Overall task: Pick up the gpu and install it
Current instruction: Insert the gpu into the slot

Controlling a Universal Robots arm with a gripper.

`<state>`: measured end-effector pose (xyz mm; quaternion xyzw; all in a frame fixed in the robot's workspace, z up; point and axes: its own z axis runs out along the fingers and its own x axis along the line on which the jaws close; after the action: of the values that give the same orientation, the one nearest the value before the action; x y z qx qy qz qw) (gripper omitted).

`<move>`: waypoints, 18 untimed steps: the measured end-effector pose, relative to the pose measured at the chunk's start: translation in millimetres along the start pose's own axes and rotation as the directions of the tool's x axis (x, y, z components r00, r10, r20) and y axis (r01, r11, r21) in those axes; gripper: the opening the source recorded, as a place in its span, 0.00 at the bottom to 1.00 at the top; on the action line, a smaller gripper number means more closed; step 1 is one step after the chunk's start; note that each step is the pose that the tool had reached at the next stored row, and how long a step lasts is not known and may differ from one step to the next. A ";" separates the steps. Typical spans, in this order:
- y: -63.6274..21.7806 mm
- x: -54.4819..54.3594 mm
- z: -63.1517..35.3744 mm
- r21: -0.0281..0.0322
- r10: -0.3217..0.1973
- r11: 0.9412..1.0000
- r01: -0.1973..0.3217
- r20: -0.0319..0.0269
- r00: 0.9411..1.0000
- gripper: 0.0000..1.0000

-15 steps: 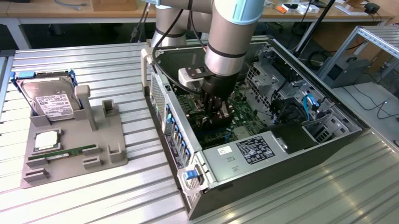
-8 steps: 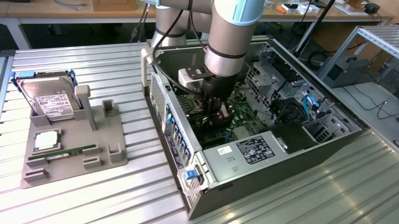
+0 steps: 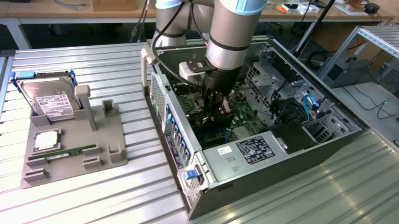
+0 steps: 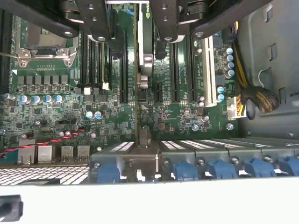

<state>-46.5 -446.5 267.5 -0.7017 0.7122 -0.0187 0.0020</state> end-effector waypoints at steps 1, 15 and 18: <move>0.0 -0.3 -1.1 0.000 -0.002 1.000 0.002 0.000 1.000 0.40; -0.3 14.5 -4.5 -0.002 -0.010 1.000 0.011 0.022 1.000 0.25; -0.3 14.5 -4.5 -0.002 -0.010 1.000 0.011 0.022 1.000 0.25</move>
<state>-46.6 -460.9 272.3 -0.7056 0.7084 -0.0102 0.0092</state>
